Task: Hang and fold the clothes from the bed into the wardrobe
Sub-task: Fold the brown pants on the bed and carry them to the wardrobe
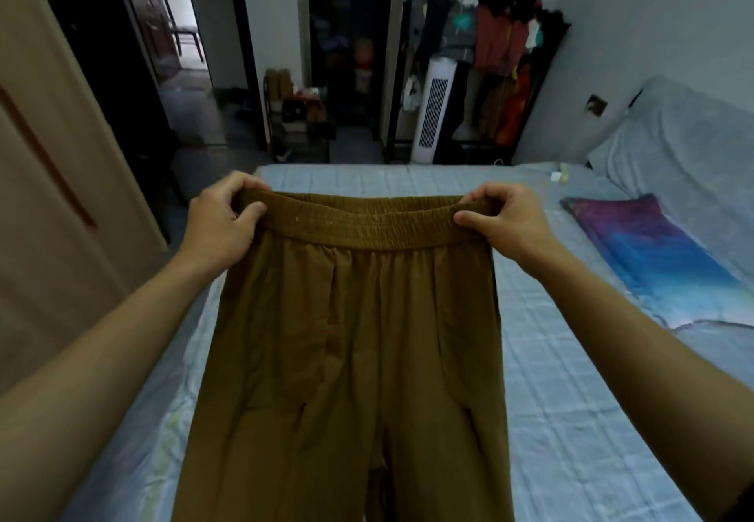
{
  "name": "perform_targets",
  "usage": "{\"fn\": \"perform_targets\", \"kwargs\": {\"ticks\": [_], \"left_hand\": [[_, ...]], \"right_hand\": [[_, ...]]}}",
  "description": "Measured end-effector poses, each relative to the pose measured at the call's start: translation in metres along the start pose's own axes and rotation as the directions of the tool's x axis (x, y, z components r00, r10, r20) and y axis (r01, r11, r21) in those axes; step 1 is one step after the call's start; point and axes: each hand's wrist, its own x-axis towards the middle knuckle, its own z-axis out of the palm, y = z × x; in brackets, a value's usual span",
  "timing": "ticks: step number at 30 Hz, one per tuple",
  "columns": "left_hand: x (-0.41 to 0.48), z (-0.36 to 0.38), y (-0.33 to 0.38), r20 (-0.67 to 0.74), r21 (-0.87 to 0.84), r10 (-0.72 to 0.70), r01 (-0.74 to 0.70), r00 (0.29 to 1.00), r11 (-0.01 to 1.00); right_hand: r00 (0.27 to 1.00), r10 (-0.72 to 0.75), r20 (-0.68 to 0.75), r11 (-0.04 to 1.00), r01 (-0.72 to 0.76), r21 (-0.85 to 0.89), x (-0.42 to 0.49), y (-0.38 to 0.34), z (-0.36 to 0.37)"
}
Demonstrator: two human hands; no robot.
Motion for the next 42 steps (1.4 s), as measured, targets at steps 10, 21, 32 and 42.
{"fn": "perform_targets", "kwargs": {"ticks": [10, 21, 32, 42], "left_hand": [[0.077, 0.119, -0.142, 0.087, 0.138, -0.179, 0.166, 0.980, 0.976], [0.099, 0.271, -0.332, 0.203, 0.257, -0.386, 0.331, 0.900, 0.908], [0.039, 0.368, -0.455, 0.252, 0.410, -0.517, 0.394, 0.818, 0.823], [-0.055, 0.379, -0.436, 0.514, 0.702, -0.385, -0.118, 0.767, 0.702]], "right_hand": [[0.988, 0.154, 0.031, 0.987, -0.153, -0.045, 0.129, 0.146, 0.114], [0.936, 0.311, 0.164, 0.946, -0.288, -0.147, 0.194, 0.345, 0.259], [0.888, 0.387, 0.246, 0.889, -0.289, -0.357, 0.162, 0.488, 0.363], [0.878, 0.228, 0.422, 0.800, 0.079, -0.595, 0.069, 0.494, 0.371]]}}
